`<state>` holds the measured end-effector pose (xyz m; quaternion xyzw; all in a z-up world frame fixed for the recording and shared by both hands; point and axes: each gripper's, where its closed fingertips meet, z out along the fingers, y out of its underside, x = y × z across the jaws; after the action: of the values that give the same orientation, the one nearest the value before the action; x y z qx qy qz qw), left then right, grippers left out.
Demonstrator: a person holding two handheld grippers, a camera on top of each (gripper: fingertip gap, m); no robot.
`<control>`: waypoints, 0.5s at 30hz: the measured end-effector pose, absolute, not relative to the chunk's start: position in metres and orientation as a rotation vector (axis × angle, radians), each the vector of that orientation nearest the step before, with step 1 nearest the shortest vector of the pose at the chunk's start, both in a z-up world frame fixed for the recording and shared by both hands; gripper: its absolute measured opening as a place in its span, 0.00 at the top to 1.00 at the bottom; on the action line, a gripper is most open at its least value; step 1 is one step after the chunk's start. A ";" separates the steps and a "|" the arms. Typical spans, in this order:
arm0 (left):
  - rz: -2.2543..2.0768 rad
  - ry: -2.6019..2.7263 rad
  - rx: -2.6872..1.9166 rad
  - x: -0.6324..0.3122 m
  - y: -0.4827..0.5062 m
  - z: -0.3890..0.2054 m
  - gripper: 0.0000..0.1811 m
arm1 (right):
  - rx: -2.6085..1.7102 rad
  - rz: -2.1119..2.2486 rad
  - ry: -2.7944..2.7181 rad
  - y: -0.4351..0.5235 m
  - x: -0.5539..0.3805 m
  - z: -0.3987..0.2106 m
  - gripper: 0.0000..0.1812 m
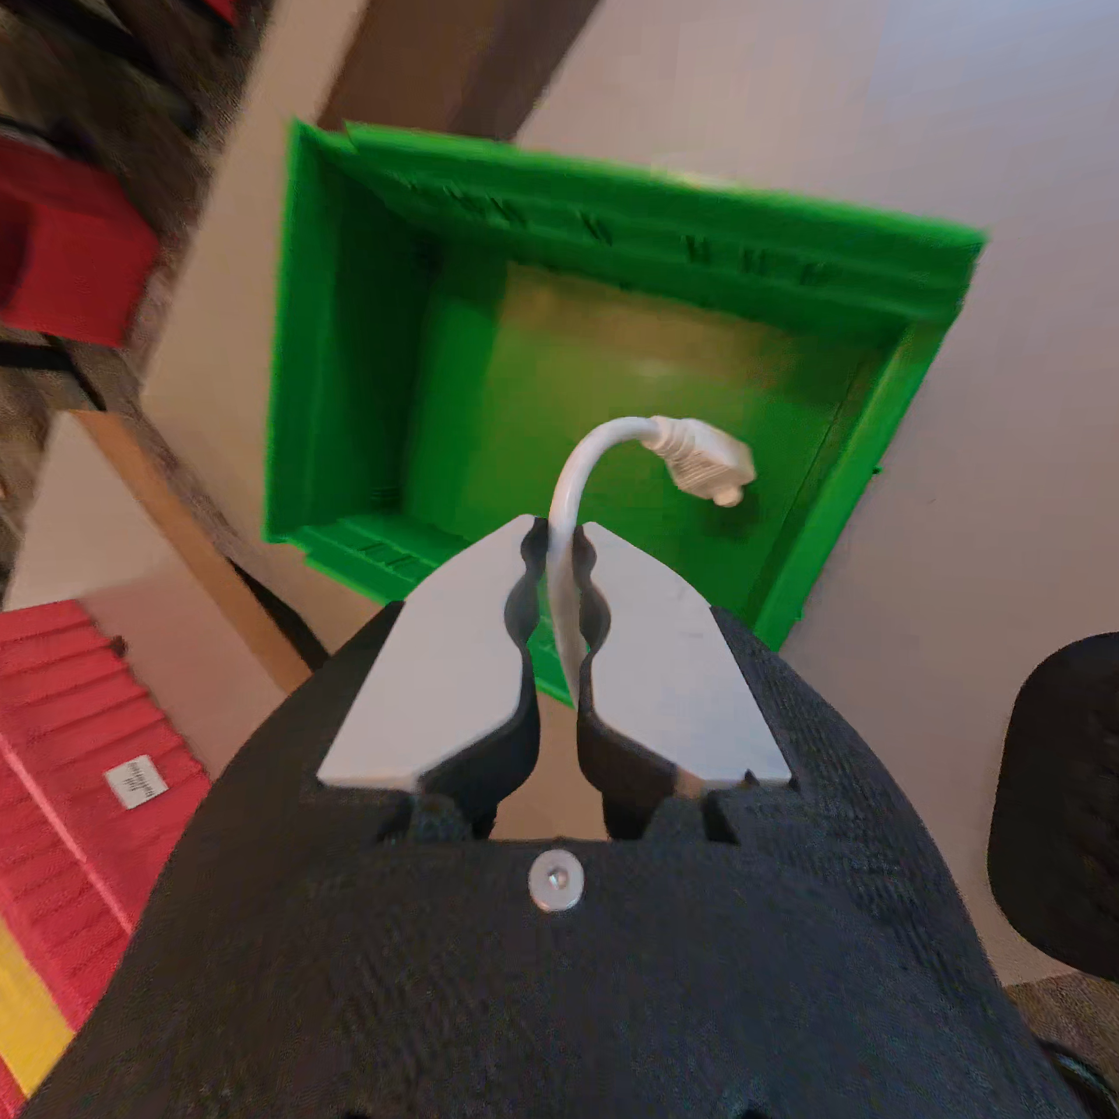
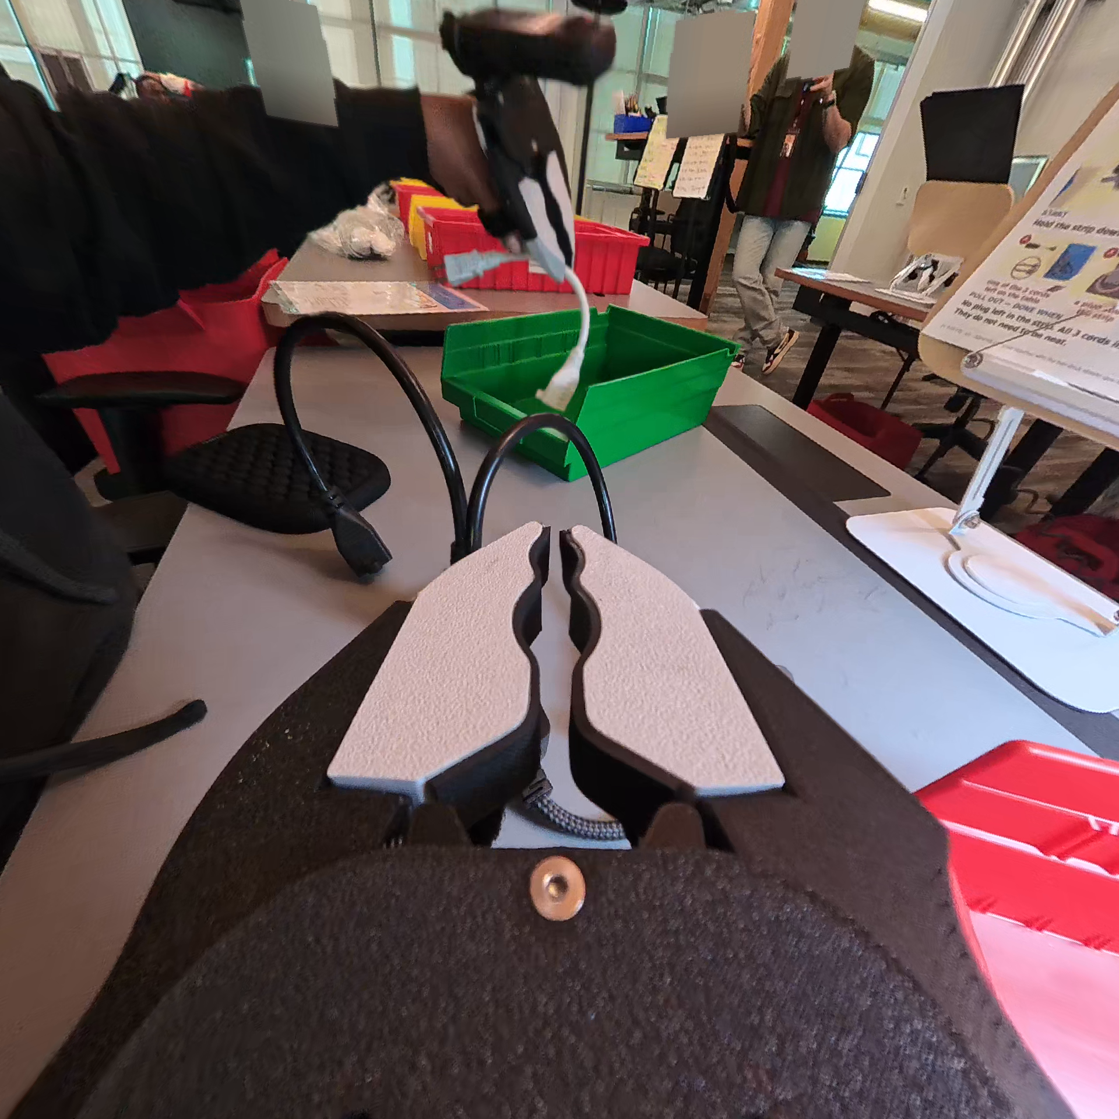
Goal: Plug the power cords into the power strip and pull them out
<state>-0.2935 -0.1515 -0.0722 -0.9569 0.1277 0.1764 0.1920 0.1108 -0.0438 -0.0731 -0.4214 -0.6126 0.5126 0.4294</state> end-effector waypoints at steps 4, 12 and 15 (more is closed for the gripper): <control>0.414 0.379 -2.464 -0.264 -0.149 -0.011 0.95 | -1.018 1.260 -1.535 -0.048 0.110 -0.065 0.98; -0.133 0.582 -2.039 -0.135 -0.129 0.063 0.95 | -0.865 1.183 -1.578 -0.050 0.083 -0.023 0.98; -0.331 0.671 -1.877 -0.081 -0.121 0.079 0.95 | -0.817 1.204 -1.596 -0.045 0.062 -0.011 0.97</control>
<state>-0.0815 -0.1211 0.0793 -0.7869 0.2814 -0.1387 0.5314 0.0624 -0.0450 -0.0113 -0.3335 -0.6516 0.4918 0.4715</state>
